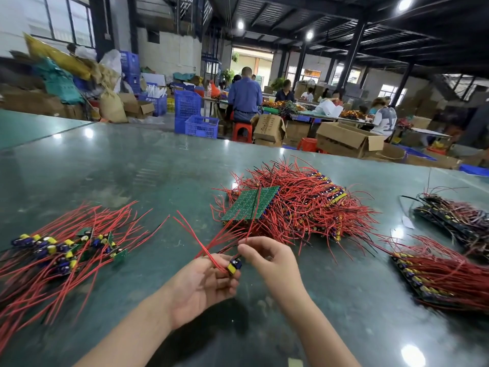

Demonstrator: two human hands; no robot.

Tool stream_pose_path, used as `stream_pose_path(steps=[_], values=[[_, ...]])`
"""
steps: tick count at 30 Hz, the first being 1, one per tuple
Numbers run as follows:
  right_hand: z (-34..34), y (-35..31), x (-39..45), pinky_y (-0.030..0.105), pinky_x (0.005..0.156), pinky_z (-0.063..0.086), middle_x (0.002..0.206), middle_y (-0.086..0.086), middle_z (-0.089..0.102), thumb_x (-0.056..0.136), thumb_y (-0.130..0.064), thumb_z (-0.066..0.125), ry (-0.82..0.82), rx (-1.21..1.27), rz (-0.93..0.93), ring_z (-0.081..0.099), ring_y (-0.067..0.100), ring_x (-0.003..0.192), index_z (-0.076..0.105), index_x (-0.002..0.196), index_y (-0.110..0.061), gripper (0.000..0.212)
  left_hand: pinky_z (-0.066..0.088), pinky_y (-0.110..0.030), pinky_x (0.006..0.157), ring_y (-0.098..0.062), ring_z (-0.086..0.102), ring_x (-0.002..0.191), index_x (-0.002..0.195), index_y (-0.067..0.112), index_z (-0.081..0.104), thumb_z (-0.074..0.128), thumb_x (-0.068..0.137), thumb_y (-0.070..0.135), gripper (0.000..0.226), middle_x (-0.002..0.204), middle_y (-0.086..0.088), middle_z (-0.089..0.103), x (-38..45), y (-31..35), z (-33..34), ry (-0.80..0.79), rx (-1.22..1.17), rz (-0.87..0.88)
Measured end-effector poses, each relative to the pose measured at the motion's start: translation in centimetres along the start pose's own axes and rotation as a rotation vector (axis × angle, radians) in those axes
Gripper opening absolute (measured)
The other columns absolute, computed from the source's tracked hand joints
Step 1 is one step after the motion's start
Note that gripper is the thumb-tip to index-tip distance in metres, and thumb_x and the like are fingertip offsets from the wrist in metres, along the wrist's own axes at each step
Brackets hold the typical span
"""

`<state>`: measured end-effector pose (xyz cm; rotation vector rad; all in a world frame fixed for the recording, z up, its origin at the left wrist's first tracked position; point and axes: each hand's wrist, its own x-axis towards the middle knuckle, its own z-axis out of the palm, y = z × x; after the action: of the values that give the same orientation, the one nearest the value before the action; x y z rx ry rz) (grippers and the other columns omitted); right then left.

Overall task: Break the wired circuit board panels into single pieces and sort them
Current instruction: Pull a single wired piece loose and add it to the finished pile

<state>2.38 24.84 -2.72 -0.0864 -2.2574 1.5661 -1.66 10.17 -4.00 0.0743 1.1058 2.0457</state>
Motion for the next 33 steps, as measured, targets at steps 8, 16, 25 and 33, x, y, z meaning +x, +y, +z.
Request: stream_pose_path(steps=[8,16,25,33], values=[[0.0,-0.1,0.1,0.012,0.064,0.045,0.066,-0.012,0.070,0.077,-0.011,0.075,-0.041,0.079,0.017,0.059,-0.003,0.063,0.071,0.061,-0.028,0.024,0.055,-0.026,0.055,-0.018,0.061,0.053,0.082,0.005,0.057,0.070,0.068,0.014,0.021,0.070,-0.013,0.064,0.2,-0.8,0.0,-0.009,0.208,0.105],[1.3,0.7,-0.4,0.019,0.039,0.038,0.050,-0.001,0.055,0.075,-0.022,0.072,-0.053,0.586,0.327,0.043,0.009,0.039,0.065,0.065,-0.015,0.014,0.059,-0.033,0.065,-0.026,0.068,0.068,0.072,0.011,0.062,0.066,0.072,0.008,0.005,0.084,-0.021,0.068,0.0,-0.8,-0.3,-0.127,0.199,0.148],[0.2,1.1,0.7,0.017,0.050,0.030,0.054,-0.011,0.056,0.080,-0.011,0.069,0.113,0.589,0.386,0.033,0.003,0.045,0.067,0.070,-0.015,0.011,0.059,-0.032,0.064,-0.027,0.070,0.069,0.084,0.004,0.053,0.067,0.073,0.011,0.019,0.086,-0.023,0.069,0.0,-1.0,0.0,-0.114,0.282,0.136],[-2.5,1.0,2.0,0.017,0.050,0.028,0.057,-0.010,0.061,0.082,-0.007,0.067,0.278,0.701,0.439,0.037,0.001,0.042,0.067,0.087,-0.012,0.007,0.057,-0.031,0.068,-0.028,0.069,0.076,0.086,0.006,0.054,0.070,0.075,0.014,0.021,0.088,-0.022,0.069,-0.4,-1.5,0.4,-0.170,0.383,0.056]])
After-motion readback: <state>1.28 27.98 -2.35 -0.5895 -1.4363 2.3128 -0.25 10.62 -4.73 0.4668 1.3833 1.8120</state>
